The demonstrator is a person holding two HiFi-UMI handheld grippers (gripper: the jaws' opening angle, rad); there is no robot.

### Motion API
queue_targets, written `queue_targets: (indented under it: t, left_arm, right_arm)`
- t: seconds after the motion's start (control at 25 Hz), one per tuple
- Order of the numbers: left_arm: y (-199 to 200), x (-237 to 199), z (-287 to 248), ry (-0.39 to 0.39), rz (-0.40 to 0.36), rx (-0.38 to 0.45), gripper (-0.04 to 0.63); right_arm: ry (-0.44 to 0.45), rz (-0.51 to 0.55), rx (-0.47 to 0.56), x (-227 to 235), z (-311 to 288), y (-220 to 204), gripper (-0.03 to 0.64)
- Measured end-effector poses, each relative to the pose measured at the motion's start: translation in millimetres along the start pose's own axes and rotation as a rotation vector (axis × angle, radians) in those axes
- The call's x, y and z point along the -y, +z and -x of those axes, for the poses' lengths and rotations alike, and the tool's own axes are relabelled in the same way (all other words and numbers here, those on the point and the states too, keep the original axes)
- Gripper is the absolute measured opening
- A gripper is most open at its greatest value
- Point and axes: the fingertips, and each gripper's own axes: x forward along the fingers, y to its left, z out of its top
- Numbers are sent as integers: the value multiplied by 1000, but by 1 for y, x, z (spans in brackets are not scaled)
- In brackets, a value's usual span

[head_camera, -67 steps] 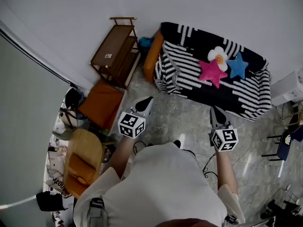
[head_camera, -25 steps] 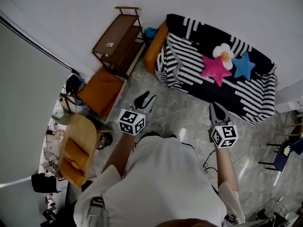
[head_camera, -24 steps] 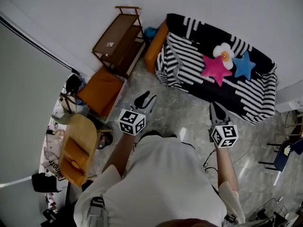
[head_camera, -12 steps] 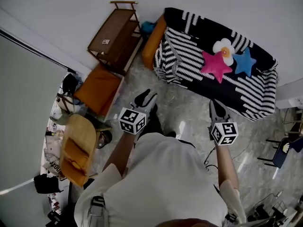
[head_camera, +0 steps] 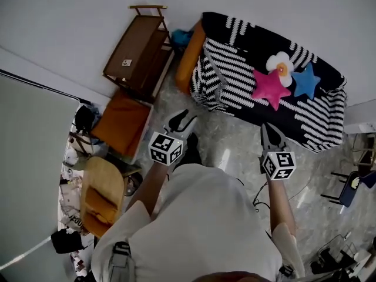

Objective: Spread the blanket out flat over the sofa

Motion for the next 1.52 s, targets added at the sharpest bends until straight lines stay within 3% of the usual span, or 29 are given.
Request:
queue_targets:
  t: [0.6,0.88,1.2,1.52]
  left_arm:
    - [36,-142,-95,-130,-32,-78,160]
    - [29,-175,-127,-170,-20,-127,160]
    - [8,-186,-165,-159,26,-177,160]
    - [-4,-186,-220,-69,55,-196,160]
  right_arm:
    - [-92,-39,-57,-4,-152,42,3]
    - [-103,-42,-111,-7,-195,38,3]
    - [-85,-37,-166,20,-228,27,3]
    - [-2,-39,-213,78,-268,8,5]
